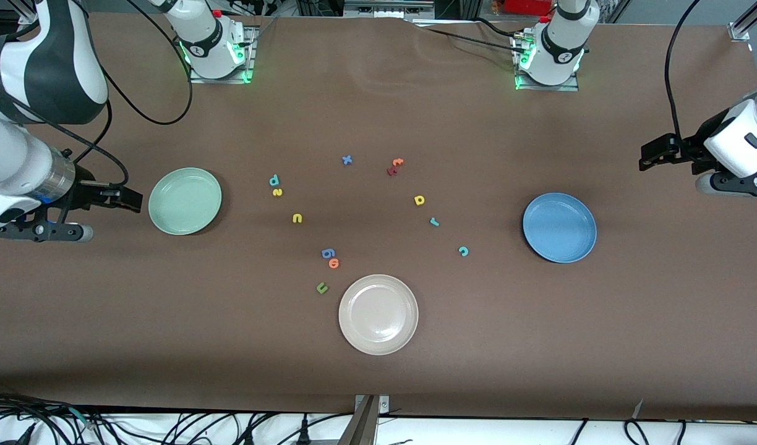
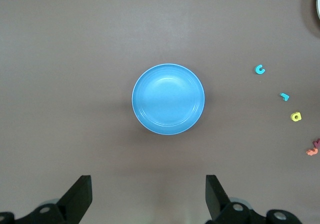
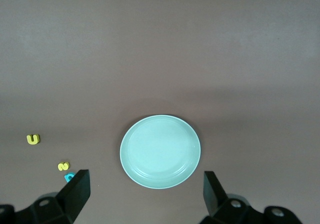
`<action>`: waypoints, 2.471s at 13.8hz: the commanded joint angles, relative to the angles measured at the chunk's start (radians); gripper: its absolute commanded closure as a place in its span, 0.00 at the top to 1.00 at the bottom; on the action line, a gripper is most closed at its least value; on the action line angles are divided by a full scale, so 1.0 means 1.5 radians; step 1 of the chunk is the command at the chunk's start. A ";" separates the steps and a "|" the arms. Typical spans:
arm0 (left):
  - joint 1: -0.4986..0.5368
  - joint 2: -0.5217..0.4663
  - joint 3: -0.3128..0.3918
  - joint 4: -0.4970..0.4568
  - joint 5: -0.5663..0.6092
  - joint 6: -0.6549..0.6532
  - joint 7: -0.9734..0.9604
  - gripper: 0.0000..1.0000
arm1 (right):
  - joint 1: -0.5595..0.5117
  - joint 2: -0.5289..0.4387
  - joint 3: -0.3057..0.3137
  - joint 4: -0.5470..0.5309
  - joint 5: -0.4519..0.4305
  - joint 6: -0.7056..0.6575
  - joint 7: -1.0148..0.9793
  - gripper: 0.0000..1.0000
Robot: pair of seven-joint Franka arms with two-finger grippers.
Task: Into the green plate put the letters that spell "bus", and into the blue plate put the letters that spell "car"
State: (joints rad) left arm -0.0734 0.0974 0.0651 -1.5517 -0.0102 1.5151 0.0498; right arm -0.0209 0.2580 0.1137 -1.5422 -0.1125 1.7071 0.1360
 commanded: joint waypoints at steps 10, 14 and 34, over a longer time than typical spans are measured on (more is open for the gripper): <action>-0.009 0.009 0.004 0.005 -0.002 0.001 0.013 1.00 | -0.014 0.011 0.004 0.019 0.068 0.005 0.010 1.00; -0.002 0.018 0.005 0.005 -0.002 0.001 0.011 1.00 | -0.014 0.010 0.004 0.017 0.068 0.004 0.010 1.00; 0.003 0.053 0.006 0.006 -0.004 -0.005 0.017 1.00 | -0.014 0.011 0.004 0.015 0.068 0.004 0.010 1.00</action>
State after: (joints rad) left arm -0.0748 0.1992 0.0741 -1.5474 -0.0103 1.5136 0.0498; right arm -0.0310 0.2655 0.1129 -1.5414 -0.0322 1.7180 0.1454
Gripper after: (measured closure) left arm 0.000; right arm 0.000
